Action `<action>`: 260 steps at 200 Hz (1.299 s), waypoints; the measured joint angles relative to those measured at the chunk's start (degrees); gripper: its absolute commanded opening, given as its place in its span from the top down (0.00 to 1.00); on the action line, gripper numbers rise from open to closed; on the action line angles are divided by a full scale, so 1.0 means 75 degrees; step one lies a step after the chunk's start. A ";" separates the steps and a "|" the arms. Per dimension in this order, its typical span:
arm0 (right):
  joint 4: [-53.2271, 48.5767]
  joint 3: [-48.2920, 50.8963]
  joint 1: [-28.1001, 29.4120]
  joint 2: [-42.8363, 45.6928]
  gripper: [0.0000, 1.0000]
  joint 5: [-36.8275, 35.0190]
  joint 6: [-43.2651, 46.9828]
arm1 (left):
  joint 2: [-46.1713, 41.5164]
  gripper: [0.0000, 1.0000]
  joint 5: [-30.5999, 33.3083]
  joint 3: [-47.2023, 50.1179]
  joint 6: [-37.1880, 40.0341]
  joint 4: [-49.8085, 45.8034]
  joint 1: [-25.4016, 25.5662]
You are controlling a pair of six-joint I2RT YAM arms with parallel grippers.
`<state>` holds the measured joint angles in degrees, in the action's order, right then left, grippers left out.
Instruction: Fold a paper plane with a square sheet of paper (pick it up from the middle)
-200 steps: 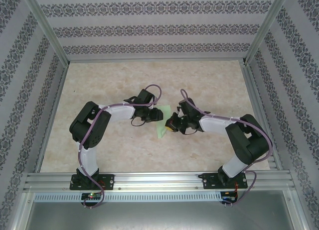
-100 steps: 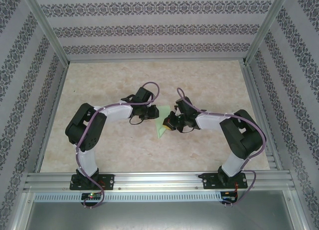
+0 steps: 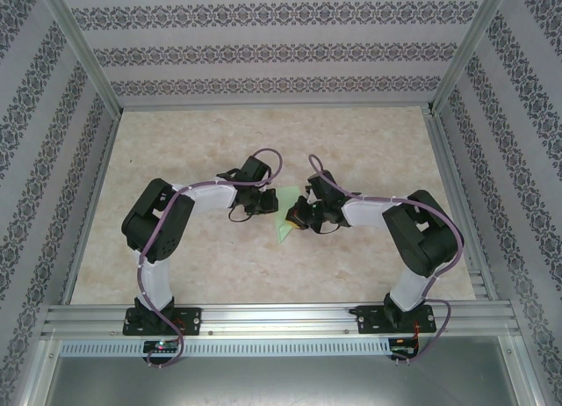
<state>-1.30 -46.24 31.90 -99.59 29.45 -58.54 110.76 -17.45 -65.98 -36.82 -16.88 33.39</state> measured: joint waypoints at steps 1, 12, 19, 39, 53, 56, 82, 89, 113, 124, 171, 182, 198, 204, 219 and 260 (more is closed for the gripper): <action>-0.0003 -0.0003 0.0000 -0.0003 1.00 0.0000 0.0000 | 0.0000 0.89 0.0000 0.0000 0.0003 -0.0003 0.0000; 0.0003 -0.0020 0.0000 -0.0015 1.00 0.0000 0.0006 | 0.0006 0.89 0.0000 -0.0003 0.0017 -0.0012 0.0000; 0.0006 -0.0029 0.0000 -0.0026 1.00 0.0000 0.0015 | 0.0009 0.89 0.0000 -0.0006 0.0020 -0.0015 0.0000; 0.0006 -0.0076 0.0000 -0.0076 1.00 0.0003 0.0020 | 0.0009 0.89 0.0000 -0.0009 0.0023 -0.0023 0.0000; 0.0006 -0.0105 0.0003 -0.0125 1.00 0.0003 0.0023 | 0.0009 0.89 0.0000 -0.0012 0.0029 -0.0023 0.0000; 0.0009 -0.0108 0.0012 -0.0137 1.00 0.0003 0.0023 | 0.0009 0.89 0.0000 -0.0012 0.0029 -0.0026 0.0000; 0.0009 -0.0122 0.0047 -0.0248 1.00 0.0003 0.0044 | 0.0009 0.90 -0.0003 -0.0012 0.0050 -0.0041 0.0000; 0.0009 -0.0122 0.0050 -0.0265 1.00 0.0003 0.0055 | 0.0009 0.89 -0.0003 -0.0012 0.0050 -0.0044 0.0000; 0.0006 -0.0131 0.0050 -0.0300 1.00 0.0006 0.0111 | 0.0009 0.89 -0.0006 -0.0012 0.0050 -0.0044 0.0000; 0.0006 -0.0143 0.0050 -0.0309 1.00 0.0009 0.0146 | 0.0009 0.89 -0.0009 -0.0012 0.0052 -0.0044 0.0000; 0.0009 -0.0256 0.0050 -0.0388 1.00 0.0029 0.0201 | 0.0015 0.89 -0.0026 -0.0012 0.0052 -0.0047 0.0000; 0.0006 -0.0268 0.0050 -0.0425 1.00 0.0029 0.0204 | 0.0015 0.89 -0.0026 -0.0012 0.0052 -0.0047 0.0000; 0.0006 -0.0271 0.0050 -0.0458 1.00 0.0032 0.0219 | 0.0015 0.89 -0.0026 -0.0012 0.0052 -0.0047 0.0000; 0.0006 -0.0271 0.0050 -0.0460 1.00 0.0029 0.0224 | 0.0015 0.89 -0.0026 -0.0012 0.0052 -0.0047 0.0000; 0.0003 -0.0274 0.0050 -0.0460 1.00 0.0029 0.0227 | 0.0015 0.89 -0.0026 -0.0012 0.0055 -0.0047 0.0000; 0.0000 -0.0344 0.0050 -0.0516 1.00 0.0055 0.0233 | 0.0015 0.89 -0.0026 -0.0012 0.0055 -0.0047 0.0000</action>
<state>-1.30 -48.82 32.27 -103.46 29.87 -56.80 110.87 -17.65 -66.06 -36.40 -17.23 33.39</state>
